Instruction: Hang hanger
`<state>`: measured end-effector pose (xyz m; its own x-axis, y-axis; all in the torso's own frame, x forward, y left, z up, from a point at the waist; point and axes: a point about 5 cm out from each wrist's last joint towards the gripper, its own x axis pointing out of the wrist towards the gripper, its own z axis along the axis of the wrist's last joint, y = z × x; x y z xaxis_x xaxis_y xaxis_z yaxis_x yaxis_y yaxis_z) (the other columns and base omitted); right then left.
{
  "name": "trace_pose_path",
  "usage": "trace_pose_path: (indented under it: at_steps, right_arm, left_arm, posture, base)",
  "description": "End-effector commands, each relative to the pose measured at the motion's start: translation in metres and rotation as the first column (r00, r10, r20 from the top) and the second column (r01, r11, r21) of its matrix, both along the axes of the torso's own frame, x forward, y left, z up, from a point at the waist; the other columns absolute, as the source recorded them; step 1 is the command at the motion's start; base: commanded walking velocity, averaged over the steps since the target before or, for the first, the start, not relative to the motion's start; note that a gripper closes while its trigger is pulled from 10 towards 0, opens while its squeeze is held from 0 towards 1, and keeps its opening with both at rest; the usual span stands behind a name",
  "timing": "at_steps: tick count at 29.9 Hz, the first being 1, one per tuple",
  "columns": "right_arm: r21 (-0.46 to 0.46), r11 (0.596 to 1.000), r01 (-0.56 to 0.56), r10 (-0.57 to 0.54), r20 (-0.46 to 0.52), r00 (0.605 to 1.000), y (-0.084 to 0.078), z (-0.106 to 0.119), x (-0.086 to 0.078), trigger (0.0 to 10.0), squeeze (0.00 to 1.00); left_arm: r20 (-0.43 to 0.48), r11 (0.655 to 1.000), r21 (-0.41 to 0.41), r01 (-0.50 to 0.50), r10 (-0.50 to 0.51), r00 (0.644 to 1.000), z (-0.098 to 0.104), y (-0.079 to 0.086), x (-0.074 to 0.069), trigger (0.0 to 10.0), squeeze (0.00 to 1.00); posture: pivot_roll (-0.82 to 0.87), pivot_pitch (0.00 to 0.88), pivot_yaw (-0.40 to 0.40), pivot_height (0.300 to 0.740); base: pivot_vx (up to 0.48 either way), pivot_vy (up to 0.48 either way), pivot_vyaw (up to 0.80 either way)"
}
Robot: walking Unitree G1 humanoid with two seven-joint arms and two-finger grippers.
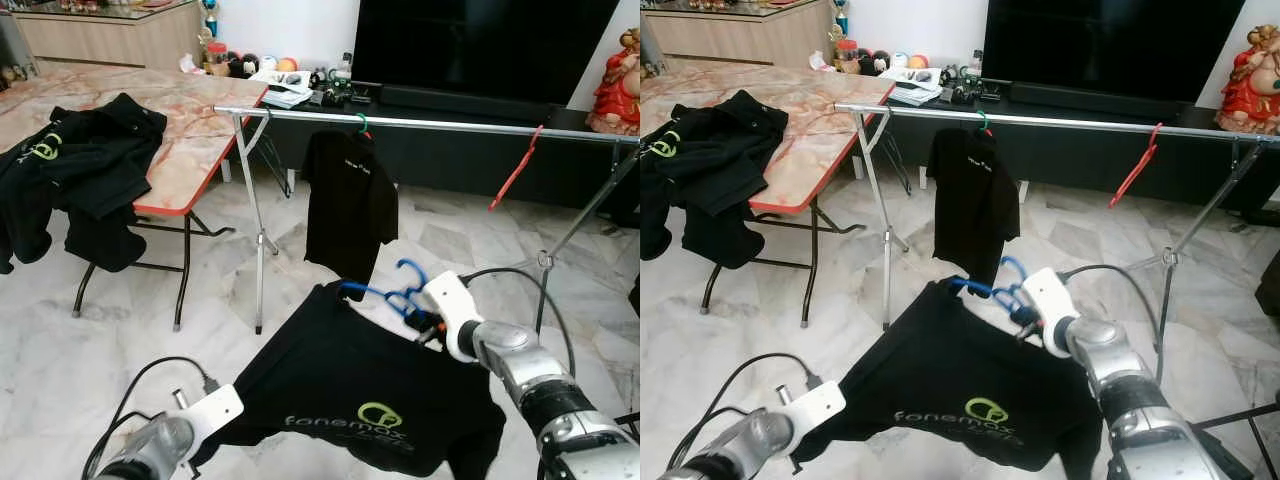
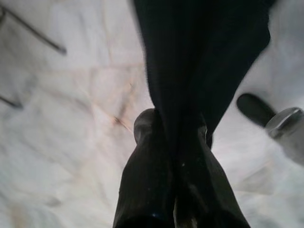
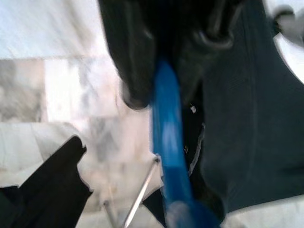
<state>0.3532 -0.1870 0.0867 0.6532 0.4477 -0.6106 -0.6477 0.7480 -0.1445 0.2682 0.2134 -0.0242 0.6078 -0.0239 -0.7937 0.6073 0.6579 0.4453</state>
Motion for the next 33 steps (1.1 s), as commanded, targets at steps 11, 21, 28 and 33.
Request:
trace_pose_path:
  at_steps: [11,21,28,33]
  right_arm:
    - [-0.125,0.971,-0.205,0.206,-0.005,0.979,0.005,-0.003,-0.008,10.0,0.00]
    - [-0.100,0.930,-0.355,0.351,-0.055,0.935,0.015,-0.009,-0.019,10.0,0.00]
    - [-0.127,0.890,-0.439,0.430,-0.094,0.898,0.022,-0.016,-0.026,10.0,0.00]
    - [-0.142,0.883,-0.448,0.438,-0.095,0.894,0.030,-0.022,-0.027,10.0,0.00]
  left_arm:
    - [0.146,0.969,-0.217,0.118,-0.087,0.985,0.033,-0.015,0.031,10.0,1.00]
    - [0.190,0.920,-0.301,0.251,-0.200,0.961,0.053,-0.027,0.044,10.0,1.00]
    - [0.159,0.890,-0.376,0.257,-0.211,0.964,0.058,-0.035,0.046,10.0,1.00]
    - [0.175,0.853,-0.495,0.165,-0.088,0.981,0.069,-0.041,0.058,10.0,1.00]
  posture:
    - [0.05,0.013,-0.045,0.740]
    - [0.05,0.012,-0.049,0.740]
    - [0.06,0.012,-0.053,0.740]
    - [0.06,0.013,-0.055,0.740]
  base:
    - [0.000,0.000,0.00]
    - [0.000,0.000,0.00]
    - [0.000,0.000,0.00]
    - [0.000,0.000,0.00]
